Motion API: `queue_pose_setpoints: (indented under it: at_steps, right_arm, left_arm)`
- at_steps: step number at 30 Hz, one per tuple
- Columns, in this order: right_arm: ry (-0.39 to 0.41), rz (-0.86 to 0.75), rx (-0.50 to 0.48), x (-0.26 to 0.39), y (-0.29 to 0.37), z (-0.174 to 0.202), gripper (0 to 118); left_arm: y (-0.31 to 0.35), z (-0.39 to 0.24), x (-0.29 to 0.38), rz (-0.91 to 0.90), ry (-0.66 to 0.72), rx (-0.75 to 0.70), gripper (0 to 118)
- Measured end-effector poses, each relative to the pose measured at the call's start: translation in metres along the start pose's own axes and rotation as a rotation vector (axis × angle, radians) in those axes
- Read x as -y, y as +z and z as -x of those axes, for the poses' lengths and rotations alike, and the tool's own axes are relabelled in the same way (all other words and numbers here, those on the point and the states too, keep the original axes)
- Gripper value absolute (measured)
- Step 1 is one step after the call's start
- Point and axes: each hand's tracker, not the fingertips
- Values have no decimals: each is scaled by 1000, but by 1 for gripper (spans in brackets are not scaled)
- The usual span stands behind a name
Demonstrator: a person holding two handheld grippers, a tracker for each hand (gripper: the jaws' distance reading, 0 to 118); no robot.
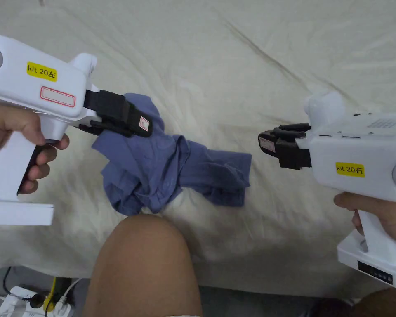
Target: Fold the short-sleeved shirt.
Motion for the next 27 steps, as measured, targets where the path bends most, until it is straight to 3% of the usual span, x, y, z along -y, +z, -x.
queue_pose_setpoints:
  at_steps: [11, 12, 15, 16, 17, 18, 19, 20, 24, 27]
  right_arm:
    - [-52, -47, 33, 14, 29, -26, 0]
    - [-55, -49, 38, 15, 31, -28, 0]
    - [-68, -53, 47, 18, 37, -33, 0]
    - [-72, -53, 52, 20, 39, -35, 0]
    - [-75, -52, 57, 21, 40, -36, 0]
    - [-79, -50, 61, 22, 41, -38, 0]
    - [-81, -51, 64, 23, 42, -39, 0]
    - [-82, -50, 68, 24, 44, -40, 0]
    - [-90, -57, 85, 26, 52, -45, 0]
    - [-95, -61, 95, 30, 56, -50, 0]
  left_arm:
    - [-125, -72, -14, 111, -16, -29, 25]
    - [-142, -101, -1, 255, 317, 498, 25]
    - [-173, -108, 5, 274, 287, 499, 25]
    - [-180, -107, 6, 276, 291, 497, 30]
    - [-187, -105, 7, 274, 314, 492, 42]
    - [-189, -103, 8, 264, 347, 520, 71]
    - [-190, -102, 8, 259, 369, 579, 87]
    - [-188, -102, 8, 239, 389, 644, 96]
    - [-164, -108, 6, 164, 413, 798, 97]
    - [-110, -90, 10, 37, 381, 1002, 97]
